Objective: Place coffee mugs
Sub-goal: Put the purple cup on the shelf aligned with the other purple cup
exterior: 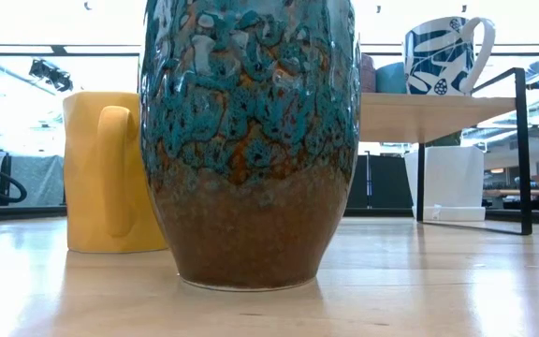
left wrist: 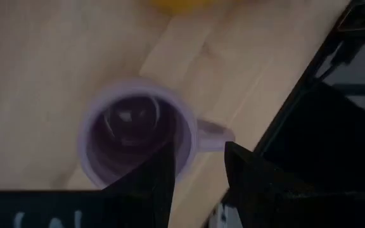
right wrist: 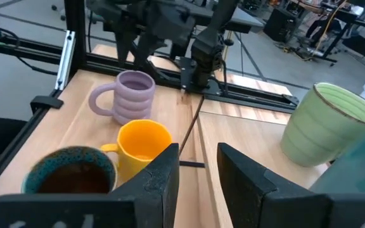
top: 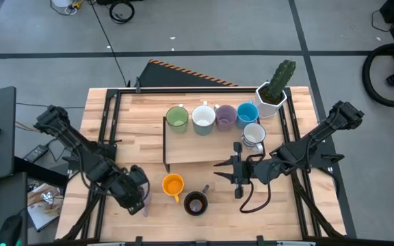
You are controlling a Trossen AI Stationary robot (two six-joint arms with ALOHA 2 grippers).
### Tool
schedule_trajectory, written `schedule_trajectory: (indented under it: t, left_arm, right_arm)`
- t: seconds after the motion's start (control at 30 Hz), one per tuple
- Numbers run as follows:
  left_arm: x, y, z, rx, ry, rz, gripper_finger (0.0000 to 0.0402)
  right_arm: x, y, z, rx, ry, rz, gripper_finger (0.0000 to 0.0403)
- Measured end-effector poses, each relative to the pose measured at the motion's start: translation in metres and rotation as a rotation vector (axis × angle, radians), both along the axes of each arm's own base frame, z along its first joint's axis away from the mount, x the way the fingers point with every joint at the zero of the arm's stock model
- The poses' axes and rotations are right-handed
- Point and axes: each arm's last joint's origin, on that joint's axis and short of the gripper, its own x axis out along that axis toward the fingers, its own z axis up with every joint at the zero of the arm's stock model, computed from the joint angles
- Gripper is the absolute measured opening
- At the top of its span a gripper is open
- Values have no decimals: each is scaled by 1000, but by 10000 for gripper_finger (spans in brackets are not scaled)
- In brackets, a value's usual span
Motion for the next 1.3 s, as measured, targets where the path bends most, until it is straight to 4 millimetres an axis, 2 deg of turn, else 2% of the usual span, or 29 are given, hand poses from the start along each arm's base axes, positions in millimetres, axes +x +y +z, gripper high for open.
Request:
schedule_trajectory:
  t: [0.1, 0.2, 0.4, 0.7, 1.0, 1.17, 1.3]
  left_arm:
    - [5, -5, -6, -17, 47, 25, 142]
    - [12, -11, -1, -4, 61, 39, 142]
    - [22, -17, 1, 140, 119, 94, 142]
    - [37, -25, -25, 203, 183, 112, 145]
    - [44, -33, -45, 225, 266, 84, 192]
    - [49, -37, -59, 238, 309, 17, 176]
    - [52, -37, -62, 226, 314, -28, 149]
  right_arm:
    - [1, -1, 0, -12, 4, 9, 113]
    - [1, -1, 0, -31, 6, 17, 113]
    - [1, -1, 0, -33, 5, 19, 113]
    - [1, -1, 0, -24, 3, 16, 113]
    - [1, -1, 0, -23, 3, 17, 113]
    - [1, -1, 0, -23, 3, 17, 113]
    - [1, -1, 0, -16, 2, 15, 113]
